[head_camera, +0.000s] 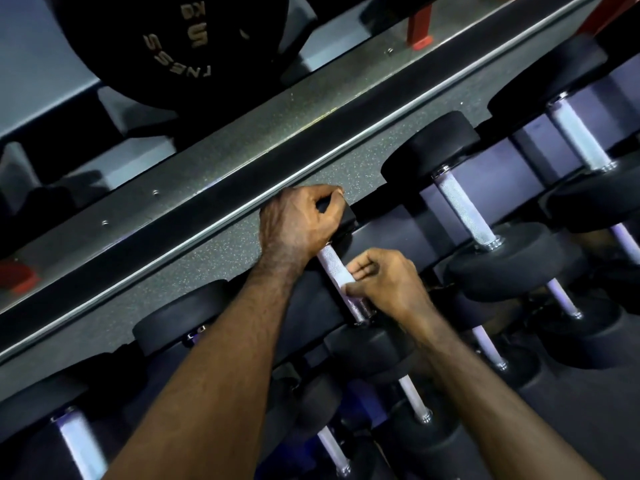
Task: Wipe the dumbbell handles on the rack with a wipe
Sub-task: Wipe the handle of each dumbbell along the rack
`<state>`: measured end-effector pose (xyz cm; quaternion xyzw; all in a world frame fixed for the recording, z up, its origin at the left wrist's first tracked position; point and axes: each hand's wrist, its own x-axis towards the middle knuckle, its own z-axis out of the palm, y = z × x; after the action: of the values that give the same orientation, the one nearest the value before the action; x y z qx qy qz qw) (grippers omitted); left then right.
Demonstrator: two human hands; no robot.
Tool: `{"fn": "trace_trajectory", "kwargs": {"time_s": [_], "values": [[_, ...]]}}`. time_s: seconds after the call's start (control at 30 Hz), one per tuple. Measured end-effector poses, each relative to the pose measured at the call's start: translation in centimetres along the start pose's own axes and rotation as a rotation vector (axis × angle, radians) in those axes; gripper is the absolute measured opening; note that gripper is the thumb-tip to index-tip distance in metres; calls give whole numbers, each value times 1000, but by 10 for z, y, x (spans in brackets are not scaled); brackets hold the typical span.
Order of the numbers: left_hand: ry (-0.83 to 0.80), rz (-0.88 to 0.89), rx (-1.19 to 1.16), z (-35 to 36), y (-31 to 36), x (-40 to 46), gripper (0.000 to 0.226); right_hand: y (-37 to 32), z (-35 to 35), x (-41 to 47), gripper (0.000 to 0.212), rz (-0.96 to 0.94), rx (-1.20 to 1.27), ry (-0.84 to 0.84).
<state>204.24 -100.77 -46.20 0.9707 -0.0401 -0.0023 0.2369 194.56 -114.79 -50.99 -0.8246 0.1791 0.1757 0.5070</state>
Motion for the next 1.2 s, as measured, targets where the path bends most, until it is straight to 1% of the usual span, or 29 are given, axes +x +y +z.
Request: {"fn": "trace_trajectory", "kwargs": {"time_s": [0.07, 0.17, 0.27, 0.33, 0.4, 0.5, 0.63, 0.7, 0.77, 0.9, 0.97, 1.07, 1.13, 1.2], "values": [[-4, -6, -5, 0, 1, 0, 31, -16, 2, 10, 25, -26, 28, 23], [-6, -17, -1, 1, 1, 1, 33, -15, 0, 9, 27, -9, -52, 27], [13, -12, -8, 2, 0, 1, 34, 5, -9, -9, 27, 47, -144, -53], [28, -6, 3, 2, -1, 1, 33, 6, -9, -5, 28, 43, -44, -79], [29, -5, 4, 3, 1, -1, 31, -1, -7, 8, 27, 17, 51, -69], [29, -6, 0, 2, 2, 0, 30, 0, -7, 12, 21, -32, 16, -66], [35, -18, -1, 2, 1, 0, 30, 22, -16, 5, 19, 22, -9, -244], [31, -7, 12, 2, 2, -1, 32, 21, -16, 18, 24, 29, 119, -285], [30, -7, 12, 3, 2, 0, 35, 18, -15, 29, 28, 30, 234, -290], [29, -6, 3, 2, 3, -1, 40, 35, -19, 18, 21, 42, 191, -379], [38, -13, 3, 3, 3, -1, 40, 34, -22, 18, 20, 60, 219, -417], [28, -21, 9, 2, 4, -2, 42, 14, -18, 32, 18, 43, 319, -418], [28, -24, 8, 2, 3, -2, 45, 8, -13, 34, 19, 31, 322, -407], [36, -16, 5, 2, 4, -1, 45, 15, -11, 29, 19, 62, 269, -441]]}}
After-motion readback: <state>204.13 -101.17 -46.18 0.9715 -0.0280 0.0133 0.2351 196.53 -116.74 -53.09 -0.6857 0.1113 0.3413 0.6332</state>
